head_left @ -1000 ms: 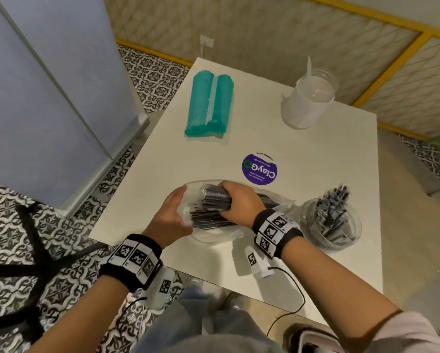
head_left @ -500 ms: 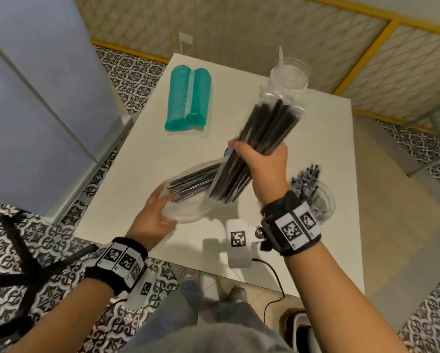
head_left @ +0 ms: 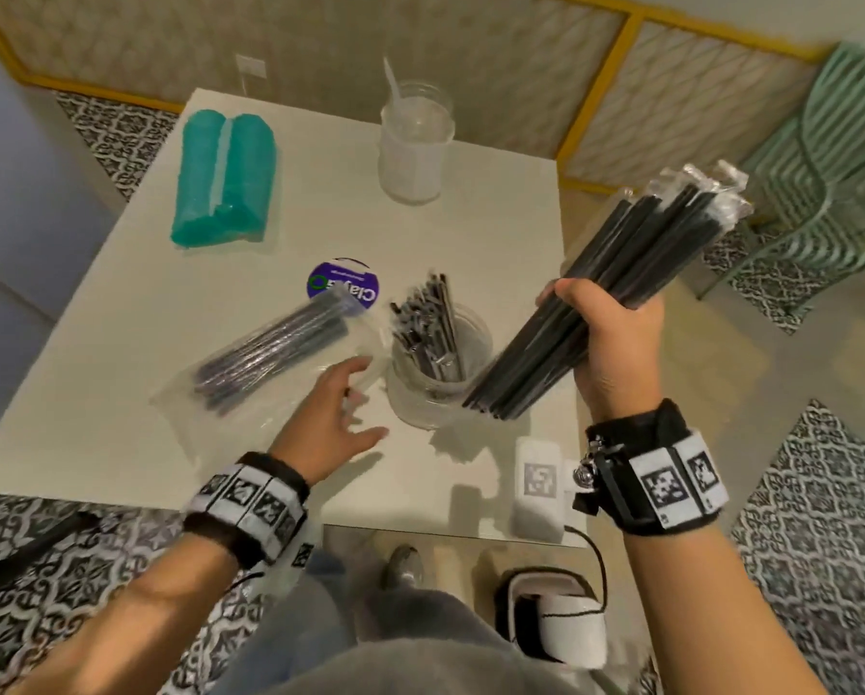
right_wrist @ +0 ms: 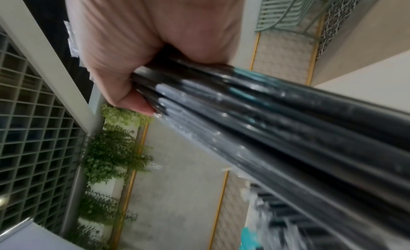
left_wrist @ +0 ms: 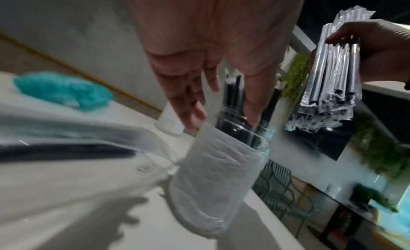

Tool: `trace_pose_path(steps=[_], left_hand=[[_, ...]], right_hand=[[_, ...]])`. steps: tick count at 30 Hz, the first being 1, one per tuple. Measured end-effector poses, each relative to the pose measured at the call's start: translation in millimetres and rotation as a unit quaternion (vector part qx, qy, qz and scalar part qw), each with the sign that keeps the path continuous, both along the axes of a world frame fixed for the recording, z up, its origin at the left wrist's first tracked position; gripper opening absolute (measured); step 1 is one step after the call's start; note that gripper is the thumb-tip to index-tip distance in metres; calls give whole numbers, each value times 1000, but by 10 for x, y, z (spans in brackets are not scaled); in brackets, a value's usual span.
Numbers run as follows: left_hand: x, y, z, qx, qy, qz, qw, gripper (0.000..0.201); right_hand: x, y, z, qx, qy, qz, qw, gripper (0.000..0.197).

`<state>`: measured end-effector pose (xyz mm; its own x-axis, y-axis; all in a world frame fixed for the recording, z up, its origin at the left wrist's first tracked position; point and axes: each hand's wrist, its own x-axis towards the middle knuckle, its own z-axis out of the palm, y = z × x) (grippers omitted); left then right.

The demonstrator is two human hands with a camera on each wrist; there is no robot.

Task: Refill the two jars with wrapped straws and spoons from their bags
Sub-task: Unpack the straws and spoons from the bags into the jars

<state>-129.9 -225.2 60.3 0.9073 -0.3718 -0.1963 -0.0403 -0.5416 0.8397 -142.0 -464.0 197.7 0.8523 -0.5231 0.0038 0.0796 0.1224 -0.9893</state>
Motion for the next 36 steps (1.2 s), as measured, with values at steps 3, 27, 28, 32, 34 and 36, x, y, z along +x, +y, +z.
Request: trace_pose_path(steps=[3,27,28,32,34,36], left_hand=[[139,-556,-98,-74,39,38,996,123],[370,-955,-115,-182,19,66,981,98],[366,-951,-117,-173,24,72,982,98],[387,-887,-158,-105,30,56,992,99],[393,-818,-143,-42,12,16,999,107],[367,-689,-100,35,-5,-21,999,121]], right_hand=[[90,-137,-13,33,-8,-4,999,25],[247,324,-1283,-436,72,44,896,42],[226,303,-1347,-455,116,54,881,46],[190,212,-1369,-561,210,103,795,66],[184,156,-1277,-578,243,136,767,83],[145,101,-1145,-584,264,165,750,94]])
